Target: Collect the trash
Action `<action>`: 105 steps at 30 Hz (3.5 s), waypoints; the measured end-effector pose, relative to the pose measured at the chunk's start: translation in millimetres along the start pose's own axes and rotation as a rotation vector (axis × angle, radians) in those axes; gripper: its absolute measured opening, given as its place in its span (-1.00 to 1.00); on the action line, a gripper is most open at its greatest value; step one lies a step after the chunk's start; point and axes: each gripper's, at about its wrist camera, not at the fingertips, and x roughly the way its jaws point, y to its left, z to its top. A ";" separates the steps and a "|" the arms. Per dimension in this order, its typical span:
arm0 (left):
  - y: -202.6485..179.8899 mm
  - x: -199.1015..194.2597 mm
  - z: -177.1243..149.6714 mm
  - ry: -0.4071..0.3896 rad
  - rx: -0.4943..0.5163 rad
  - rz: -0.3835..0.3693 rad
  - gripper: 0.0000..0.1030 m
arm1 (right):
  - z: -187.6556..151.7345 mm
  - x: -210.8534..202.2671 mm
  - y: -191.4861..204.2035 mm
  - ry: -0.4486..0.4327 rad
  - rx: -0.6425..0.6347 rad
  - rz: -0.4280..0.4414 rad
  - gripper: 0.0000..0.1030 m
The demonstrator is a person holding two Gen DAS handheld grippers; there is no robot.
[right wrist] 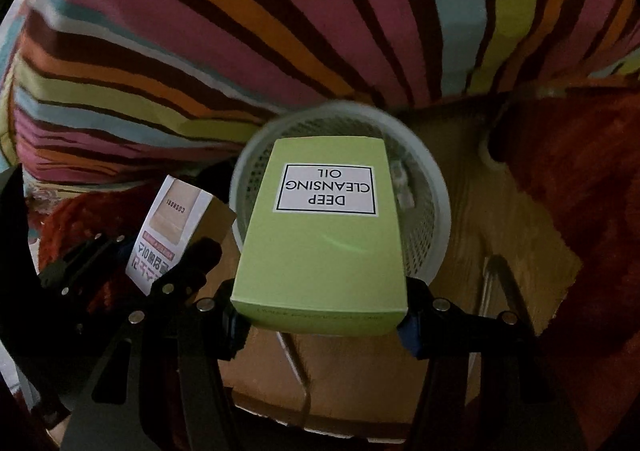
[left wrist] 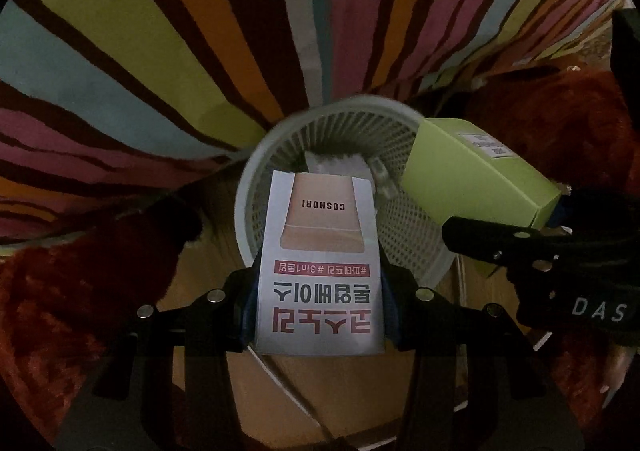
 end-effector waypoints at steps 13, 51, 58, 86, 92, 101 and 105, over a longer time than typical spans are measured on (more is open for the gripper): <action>7.8 48.7 11.8 0.163 -0.064 -0.059 -0.08 | 13.8 33.5 -5.8 0.121 0.107 -0.013 0.08; 20.6 36.9 7.9 0.132 -0.155 -0.059 0.63 | 11.2 36.5 -13.6 0.116 0.158 -0.020 0.81; 22.8 11.5 3.5 0.025 -0.178 -0.049 0.63 | 5.3 10.3 -1.0 -0.028 0.099 -0.055 0.82; -7.2 -155.4 -54.6 -0.674 -0.148 0.088 0.63 | -54.6 -141.8 17.4 -0.720 -0.056 -0.177 0.82; -12.6 -162.8 -62.2 -0.721 -0.138 0.177 0.63 | -56.4 -155.3 18.4 -0.750 -0.095 -0.181 0.82; 1.1 -156.7 -61.2 -0.725 -0.182 0.142 0.63 | -45.2 -153.9 22.8 -0.767 -0.100 -0.225 0.82; 5.9 -158.8 -63.1 -0.747 -0.205 0.141 0.63 | -46.5 -151.0 25.8 -0.767 -0.108 -0.228 0.82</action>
